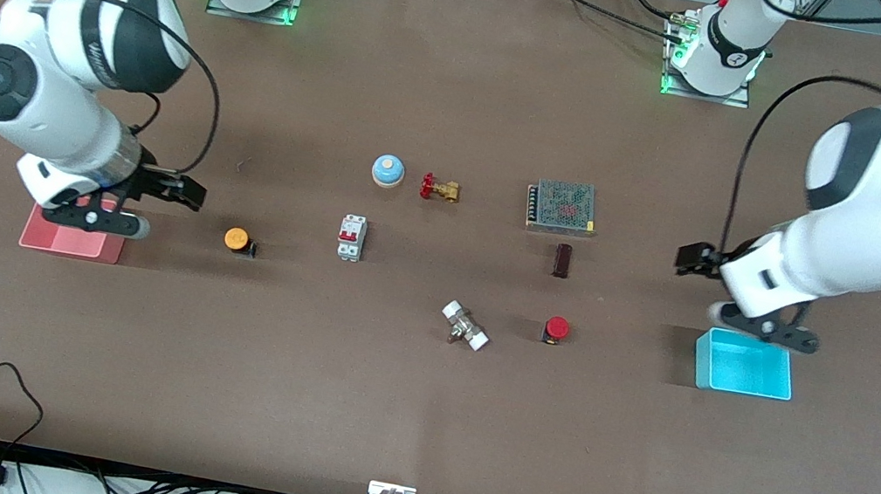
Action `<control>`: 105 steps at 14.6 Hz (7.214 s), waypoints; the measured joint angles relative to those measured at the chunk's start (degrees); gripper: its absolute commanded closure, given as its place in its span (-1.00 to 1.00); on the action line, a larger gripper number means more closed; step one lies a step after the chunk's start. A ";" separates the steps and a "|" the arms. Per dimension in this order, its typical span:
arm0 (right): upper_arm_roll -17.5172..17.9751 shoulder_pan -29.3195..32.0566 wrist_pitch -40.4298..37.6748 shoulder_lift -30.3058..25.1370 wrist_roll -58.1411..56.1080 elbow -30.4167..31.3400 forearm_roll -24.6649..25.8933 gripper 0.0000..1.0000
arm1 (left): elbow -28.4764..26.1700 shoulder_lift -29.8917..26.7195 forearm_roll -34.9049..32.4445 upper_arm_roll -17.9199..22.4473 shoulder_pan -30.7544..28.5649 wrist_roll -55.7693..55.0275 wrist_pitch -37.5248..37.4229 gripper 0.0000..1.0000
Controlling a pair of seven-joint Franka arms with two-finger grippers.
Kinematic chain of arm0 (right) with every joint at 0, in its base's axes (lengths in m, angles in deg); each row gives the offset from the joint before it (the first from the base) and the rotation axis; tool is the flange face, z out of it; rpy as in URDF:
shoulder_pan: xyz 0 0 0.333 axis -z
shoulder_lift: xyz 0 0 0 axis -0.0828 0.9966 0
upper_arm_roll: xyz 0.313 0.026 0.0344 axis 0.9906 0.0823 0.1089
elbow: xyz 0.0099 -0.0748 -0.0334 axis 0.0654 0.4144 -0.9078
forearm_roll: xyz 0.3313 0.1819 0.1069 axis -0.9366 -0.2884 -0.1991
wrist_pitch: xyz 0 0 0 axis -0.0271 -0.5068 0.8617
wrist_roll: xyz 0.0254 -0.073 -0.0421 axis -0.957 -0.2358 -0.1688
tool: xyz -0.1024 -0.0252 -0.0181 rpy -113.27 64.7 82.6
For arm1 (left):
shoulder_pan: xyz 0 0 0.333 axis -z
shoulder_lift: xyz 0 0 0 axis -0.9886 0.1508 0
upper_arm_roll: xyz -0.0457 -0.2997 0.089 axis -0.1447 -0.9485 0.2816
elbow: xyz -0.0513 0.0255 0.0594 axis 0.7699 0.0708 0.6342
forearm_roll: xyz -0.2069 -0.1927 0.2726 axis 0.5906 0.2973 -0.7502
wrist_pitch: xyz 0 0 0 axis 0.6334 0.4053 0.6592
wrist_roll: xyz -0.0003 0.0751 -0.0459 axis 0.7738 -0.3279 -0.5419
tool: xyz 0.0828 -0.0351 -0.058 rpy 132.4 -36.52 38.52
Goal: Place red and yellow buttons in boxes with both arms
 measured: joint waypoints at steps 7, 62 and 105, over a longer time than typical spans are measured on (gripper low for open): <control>1.41 -1.20 13.27 6.64 2.34 4.51 3.45 -1.00 | 5.83 16.41 -2.16 0.17 9.16 -6.41 16.07 -1.00; -8.48 15.19 18.65 17.38 -32.61 -1.36 0.69 0.61 | -6.40 13.39 -4.74 12.41 -4.06 4.69 25.64 -1.00; -2.28 5.28 -25.76 -7.91 -9.27 -15.76 -1.12 -1.00 | -6.59 -17.84 -5.65 9.12 -7.68 7.49 -9.97 -1.00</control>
